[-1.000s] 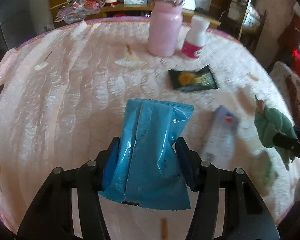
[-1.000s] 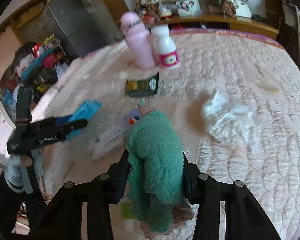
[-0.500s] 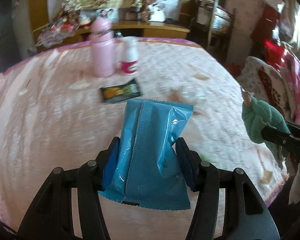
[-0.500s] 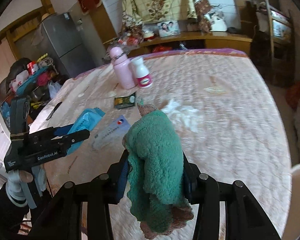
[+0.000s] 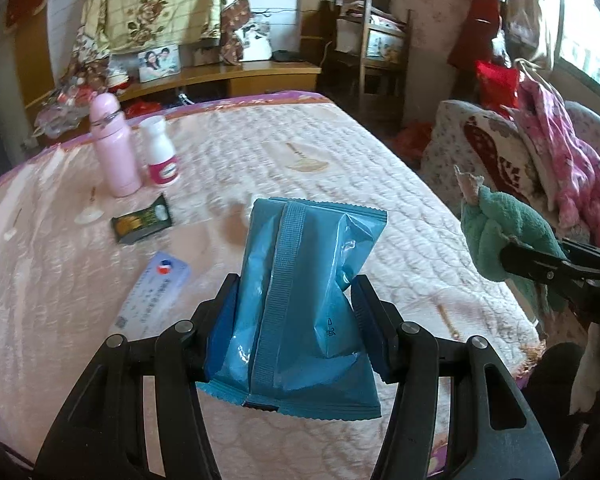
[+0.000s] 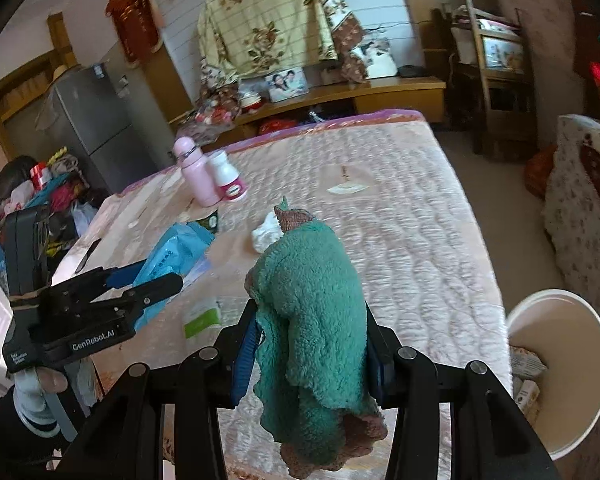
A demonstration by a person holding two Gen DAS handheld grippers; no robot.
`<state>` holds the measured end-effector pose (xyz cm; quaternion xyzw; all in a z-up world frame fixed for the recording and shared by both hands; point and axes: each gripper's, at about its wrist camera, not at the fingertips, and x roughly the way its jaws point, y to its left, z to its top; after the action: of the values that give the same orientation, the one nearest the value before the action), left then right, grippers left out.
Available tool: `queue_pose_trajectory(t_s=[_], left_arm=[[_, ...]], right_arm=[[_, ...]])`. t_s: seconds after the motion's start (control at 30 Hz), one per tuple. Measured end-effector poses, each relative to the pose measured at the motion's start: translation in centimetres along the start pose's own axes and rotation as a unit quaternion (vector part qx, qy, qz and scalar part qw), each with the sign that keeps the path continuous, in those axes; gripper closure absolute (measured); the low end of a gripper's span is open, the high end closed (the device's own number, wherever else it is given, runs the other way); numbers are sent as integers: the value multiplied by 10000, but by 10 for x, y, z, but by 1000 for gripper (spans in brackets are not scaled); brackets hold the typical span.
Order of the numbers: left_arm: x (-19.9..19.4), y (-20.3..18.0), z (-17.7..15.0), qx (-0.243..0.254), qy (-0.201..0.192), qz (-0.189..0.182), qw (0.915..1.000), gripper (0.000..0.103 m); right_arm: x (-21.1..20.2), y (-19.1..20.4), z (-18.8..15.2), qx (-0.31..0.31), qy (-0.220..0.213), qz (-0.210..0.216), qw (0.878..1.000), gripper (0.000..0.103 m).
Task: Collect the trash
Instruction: 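Carry the packet and towel over the white bucket and open both tools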
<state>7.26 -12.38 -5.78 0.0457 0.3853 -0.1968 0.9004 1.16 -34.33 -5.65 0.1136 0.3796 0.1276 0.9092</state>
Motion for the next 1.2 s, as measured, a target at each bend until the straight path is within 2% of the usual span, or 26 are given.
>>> queue_pose_trajectory(t_s=[0.77,1.2], left_arm=[[30,-126,18,700,40,-666,9953,49],[56,-187,23,966,281,-1045,9894,49]], right_arm=[[-71,-90,-19,708,-347,-737,9942,59],[-93,-139,-34,1075,-409,-1176,9864,59]])
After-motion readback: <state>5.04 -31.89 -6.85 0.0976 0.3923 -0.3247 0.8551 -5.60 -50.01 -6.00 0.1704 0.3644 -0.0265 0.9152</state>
